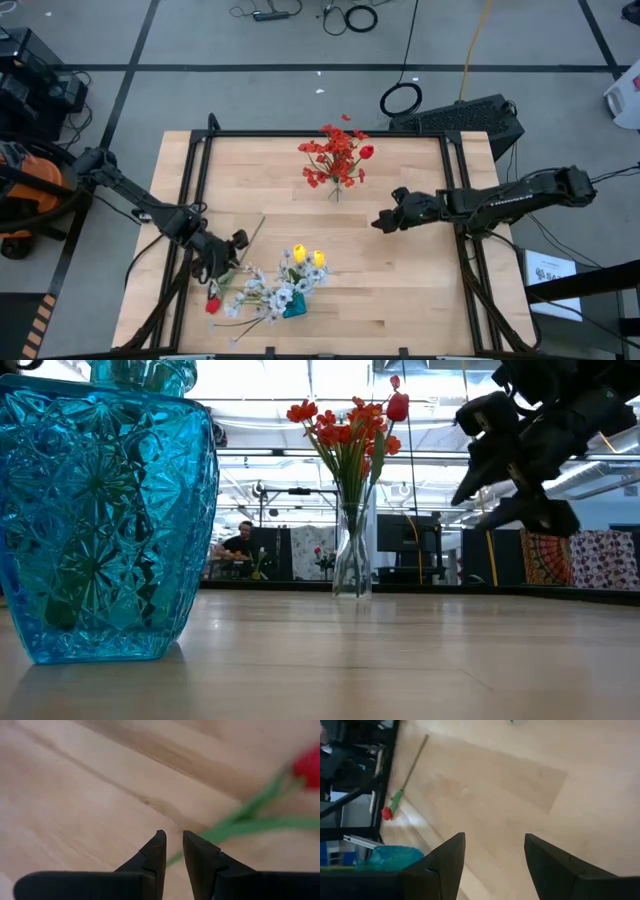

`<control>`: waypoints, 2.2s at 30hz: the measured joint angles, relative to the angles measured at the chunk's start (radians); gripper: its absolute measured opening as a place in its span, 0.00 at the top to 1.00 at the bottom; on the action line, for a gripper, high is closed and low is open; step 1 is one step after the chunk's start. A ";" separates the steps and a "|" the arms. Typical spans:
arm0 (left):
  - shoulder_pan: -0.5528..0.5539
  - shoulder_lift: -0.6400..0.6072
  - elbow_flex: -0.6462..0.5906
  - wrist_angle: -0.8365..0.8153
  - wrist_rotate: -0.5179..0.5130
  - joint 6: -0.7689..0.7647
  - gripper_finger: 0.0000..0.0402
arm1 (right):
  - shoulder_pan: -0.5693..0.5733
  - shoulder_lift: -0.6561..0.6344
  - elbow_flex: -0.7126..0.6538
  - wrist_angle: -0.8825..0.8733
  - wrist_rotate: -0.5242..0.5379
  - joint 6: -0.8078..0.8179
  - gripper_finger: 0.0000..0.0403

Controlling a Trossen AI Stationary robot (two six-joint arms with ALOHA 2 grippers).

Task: Sort flowers into vase by color
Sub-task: Put the red tulip into the transparent flower vase

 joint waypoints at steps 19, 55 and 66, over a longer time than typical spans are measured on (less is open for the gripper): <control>-0.098 0.284 0.026 -0.048 -0.266 0.396 0.78 | 0.241 0.168 0.000 0.116 0.136 0.324 0.51; -0.200 0.441 0.066 -0.004 -0.114 0.520 0.77 | 0.289 0.169 0.000 0.135 0.224 0.345 0.51; -0.190 0.445 0.064 -0.024 -0.128 0.331 0.98 | 0.289 0.169 0.000 0.136 0.249 0.292 0.51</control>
